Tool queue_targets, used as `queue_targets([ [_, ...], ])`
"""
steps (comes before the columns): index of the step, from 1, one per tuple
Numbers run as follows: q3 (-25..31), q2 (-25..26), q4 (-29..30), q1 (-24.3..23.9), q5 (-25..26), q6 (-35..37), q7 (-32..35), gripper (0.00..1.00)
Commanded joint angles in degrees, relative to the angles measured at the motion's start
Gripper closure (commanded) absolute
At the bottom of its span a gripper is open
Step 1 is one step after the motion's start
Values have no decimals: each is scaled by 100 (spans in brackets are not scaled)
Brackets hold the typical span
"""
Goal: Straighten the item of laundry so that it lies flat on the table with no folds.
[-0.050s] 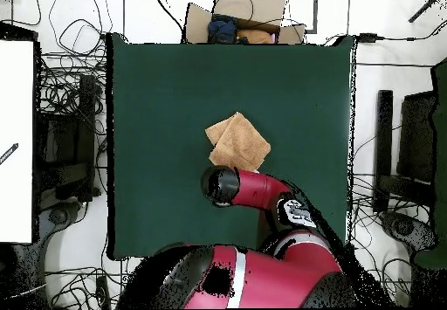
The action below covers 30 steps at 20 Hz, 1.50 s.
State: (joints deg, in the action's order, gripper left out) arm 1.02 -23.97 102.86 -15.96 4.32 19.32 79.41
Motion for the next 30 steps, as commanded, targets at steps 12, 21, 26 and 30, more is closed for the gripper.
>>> queue_targets([
  [12, 19, -600, -706, 6, -425, 869, 1020, 0],
  [21, -183, -531, -476, 241, -117, -362, 1255, 0],
  [26, -270, -467, -383, 426, -198, -567, 1370, 0],
  [30, -331, -279, -364, 537, -226, -936, 1441, 0],
])
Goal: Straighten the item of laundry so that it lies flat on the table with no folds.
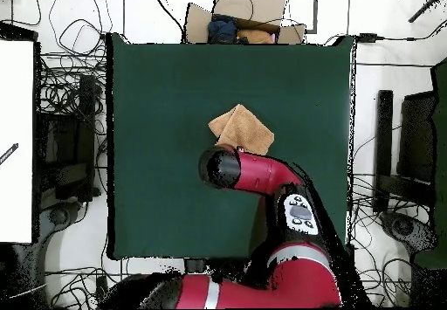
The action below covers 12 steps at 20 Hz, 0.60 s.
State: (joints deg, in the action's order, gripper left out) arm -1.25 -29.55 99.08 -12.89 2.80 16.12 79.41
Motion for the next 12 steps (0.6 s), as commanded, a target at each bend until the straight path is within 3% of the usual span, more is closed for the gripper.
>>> queue_targets([
  [1, -125, 288, 24, 250, -82, -672, 1449, 0],
  [12, -205, 281, 129, 254, -177, -854, 1406, 0],
])
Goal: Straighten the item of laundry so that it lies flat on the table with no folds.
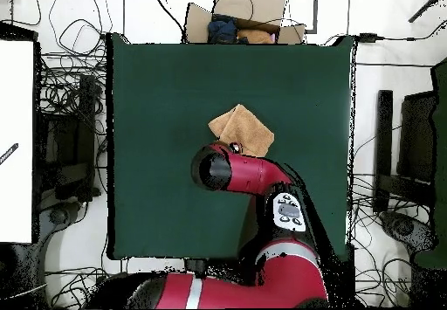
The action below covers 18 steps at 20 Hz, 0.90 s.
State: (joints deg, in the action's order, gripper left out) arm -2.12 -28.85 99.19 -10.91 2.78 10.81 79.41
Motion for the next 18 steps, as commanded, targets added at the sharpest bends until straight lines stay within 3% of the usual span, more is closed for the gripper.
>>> queue_targets([
  [1, -105, 226, 133, 38, -188, -325, 1412, 0],
  [18, 302, 715, 139, -315, -516, 135, 1289, 0],
])
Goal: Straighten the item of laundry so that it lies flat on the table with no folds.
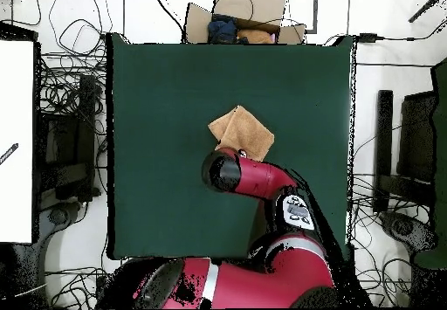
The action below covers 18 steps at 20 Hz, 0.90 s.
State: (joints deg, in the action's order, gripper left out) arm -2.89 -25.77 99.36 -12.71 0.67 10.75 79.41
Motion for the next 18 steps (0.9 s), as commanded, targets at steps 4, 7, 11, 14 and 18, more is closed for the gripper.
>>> queue_targets([
  [4, 270, 432, 75, -60, -286, 64, 1223, 0],
  [7, 274, 349, 125, -71, -263, 97, 1171, 0],
  [11, 223, 189, 250, 1, -277, 234, 1202, 0],
  [14, 260, 282, 198, -51, -245, 167, 1156, 0],
  [18, 245, 320, 211, -50, -189, -6, 1160, 0],
])
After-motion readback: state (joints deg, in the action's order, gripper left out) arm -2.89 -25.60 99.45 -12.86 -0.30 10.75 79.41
